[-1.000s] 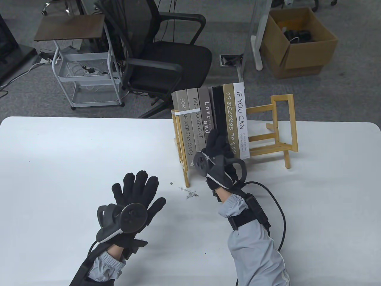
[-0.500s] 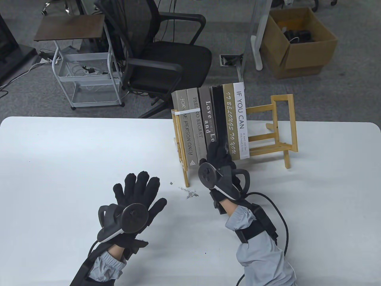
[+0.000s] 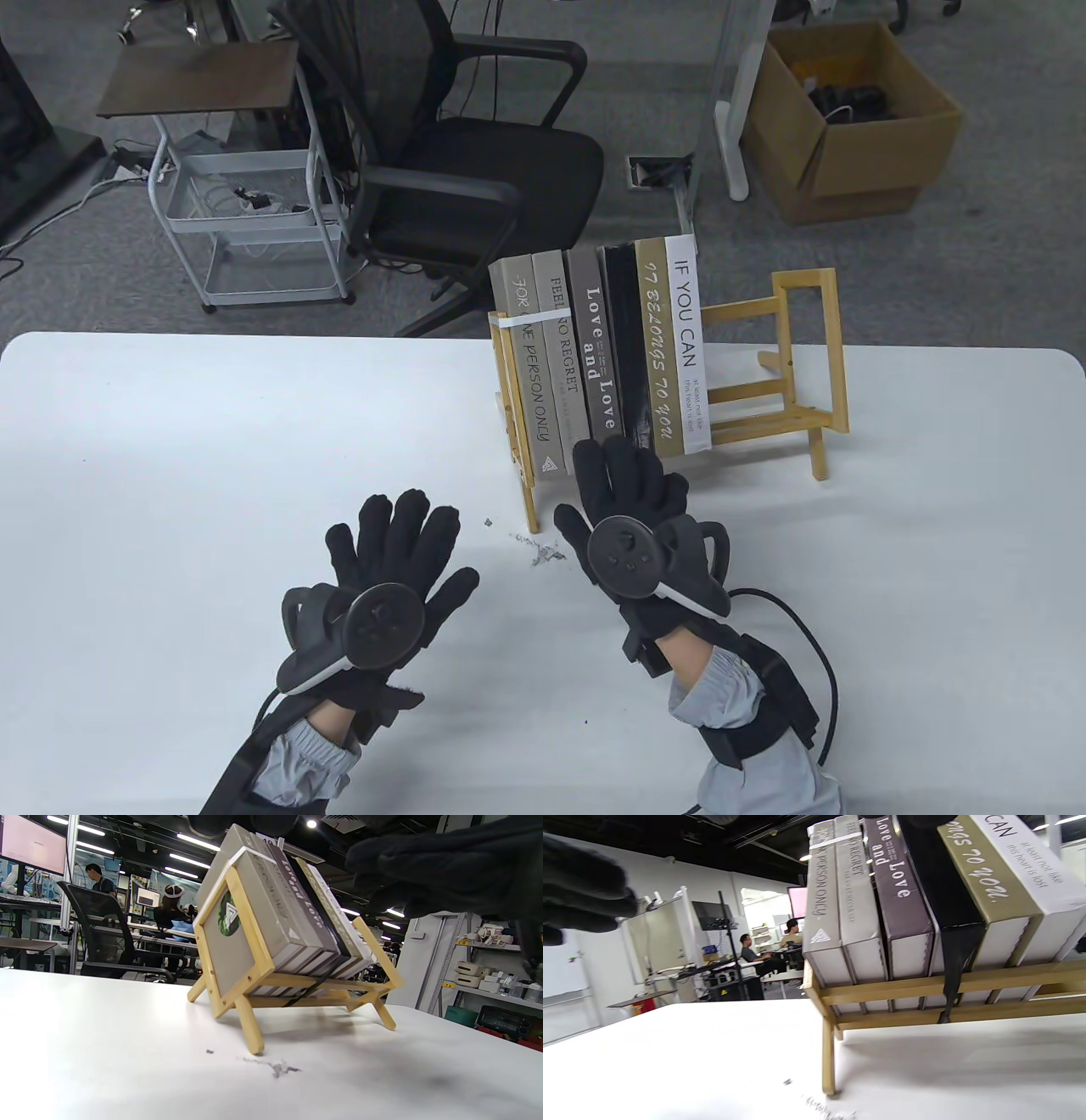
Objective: Push a thick book into a tightly packed book rack slot
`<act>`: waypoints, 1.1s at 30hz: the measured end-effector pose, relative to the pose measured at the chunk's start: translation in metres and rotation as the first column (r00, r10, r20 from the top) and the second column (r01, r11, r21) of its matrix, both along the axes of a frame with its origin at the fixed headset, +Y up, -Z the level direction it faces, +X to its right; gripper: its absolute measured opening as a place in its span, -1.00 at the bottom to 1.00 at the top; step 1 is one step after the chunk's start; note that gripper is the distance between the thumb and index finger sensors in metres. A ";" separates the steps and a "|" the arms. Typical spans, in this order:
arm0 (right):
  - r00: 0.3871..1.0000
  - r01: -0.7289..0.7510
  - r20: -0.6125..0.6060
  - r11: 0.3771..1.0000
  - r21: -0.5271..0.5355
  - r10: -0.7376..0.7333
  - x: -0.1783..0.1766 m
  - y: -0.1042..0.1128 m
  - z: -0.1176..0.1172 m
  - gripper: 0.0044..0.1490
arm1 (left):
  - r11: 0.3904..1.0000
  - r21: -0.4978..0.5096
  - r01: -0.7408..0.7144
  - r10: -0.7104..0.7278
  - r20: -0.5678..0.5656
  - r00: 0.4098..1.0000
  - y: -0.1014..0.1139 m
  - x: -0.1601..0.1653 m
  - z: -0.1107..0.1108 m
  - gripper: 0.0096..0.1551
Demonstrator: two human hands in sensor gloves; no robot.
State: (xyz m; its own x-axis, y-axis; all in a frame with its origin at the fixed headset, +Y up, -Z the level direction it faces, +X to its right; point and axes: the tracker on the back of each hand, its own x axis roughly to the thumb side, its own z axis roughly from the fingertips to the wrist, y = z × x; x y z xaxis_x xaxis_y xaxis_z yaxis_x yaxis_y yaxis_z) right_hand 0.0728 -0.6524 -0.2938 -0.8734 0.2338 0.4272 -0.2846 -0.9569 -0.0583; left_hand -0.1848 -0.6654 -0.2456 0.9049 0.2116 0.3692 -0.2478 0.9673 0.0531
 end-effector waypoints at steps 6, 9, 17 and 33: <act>0.997 0.037 -0.069 0.999 0.027 -0.035 -0.001 -0.017 0.010 -0.07 | 1.000 0.000 0.006 -0.006 0.012 1.000 -0.001 0.003 0.002 -0.17; 0.995 0.053 -0.086 0.999 0.004 -0.052 0.000 -0.028 0.011 -0.06 | 1.000 -0.001 0.009 -0.009 0.017 1.000 -0.001 0.004 0.002 -0.16; 0.992 0.047 -0.115 0.999 -0.011 -0.048 -0.003 -0.041 0.012 -0.04 | 1.000 0.001 0.023 -0.023 0.031 0.999 -0.002 0.008 0.005 -0.16; 0.982 -0.018 -0.188 0.999 -0.028 0.012 -0.021 -0.054 0.018 0.00 | 0.999 0.001 0.035 -0.035 0.035 0.999 -0.002 0.011 0.005 -0.14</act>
State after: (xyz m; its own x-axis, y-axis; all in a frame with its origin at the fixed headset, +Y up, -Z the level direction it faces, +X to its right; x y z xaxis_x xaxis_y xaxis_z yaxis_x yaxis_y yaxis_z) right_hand 0.0516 -0.7060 -0.2760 -0.7819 0.2359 0.5770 -0.2734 -0.9616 0.0226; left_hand -0.1738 -0.6674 -0.2405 0.8982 0.1802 0.4010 -0.2158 0.9754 0.0450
